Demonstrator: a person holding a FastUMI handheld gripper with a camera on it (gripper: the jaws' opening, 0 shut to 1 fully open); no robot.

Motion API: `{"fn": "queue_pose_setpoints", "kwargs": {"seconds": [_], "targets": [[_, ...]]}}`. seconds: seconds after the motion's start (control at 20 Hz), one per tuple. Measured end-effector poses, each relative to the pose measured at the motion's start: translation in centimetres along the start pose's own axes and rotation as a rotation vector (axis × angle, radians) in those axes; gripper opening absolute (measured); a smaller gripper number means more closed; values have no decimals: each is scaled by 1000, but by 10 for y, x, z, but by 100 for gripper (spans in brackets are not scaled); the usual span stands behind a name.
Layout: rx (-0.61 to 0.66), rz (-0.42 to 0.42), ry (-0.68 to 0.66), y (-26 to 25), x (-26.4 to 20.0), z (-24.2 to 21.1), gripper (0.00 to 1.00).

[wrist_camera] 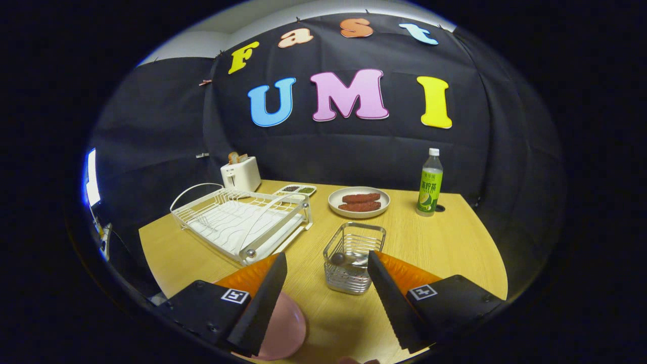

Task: Take the plate from the dish rack, then take the spoon from the basket and place it into the plate.

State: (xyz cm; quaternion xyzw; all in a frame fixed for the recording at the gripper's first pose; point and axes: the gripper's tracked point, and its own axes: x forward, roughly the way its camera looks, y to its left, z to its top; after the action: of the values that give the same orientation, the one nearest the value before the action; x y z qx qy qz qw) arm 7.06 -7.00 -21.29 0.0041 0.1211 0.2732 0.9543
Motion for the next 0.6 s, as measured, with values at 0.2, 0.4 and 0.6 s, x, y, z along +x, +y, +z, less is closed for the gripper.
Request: {"fn": "queue_pose_setpoints", "kwargs": {"seconds": [0.2,0.4,0.6], "targets": [[-60,-34,-55,-9,22,1,98],[-39,-35,-60,-9,36,-1,83],[-96,-64,-76,-13,47,-7,72]]}}
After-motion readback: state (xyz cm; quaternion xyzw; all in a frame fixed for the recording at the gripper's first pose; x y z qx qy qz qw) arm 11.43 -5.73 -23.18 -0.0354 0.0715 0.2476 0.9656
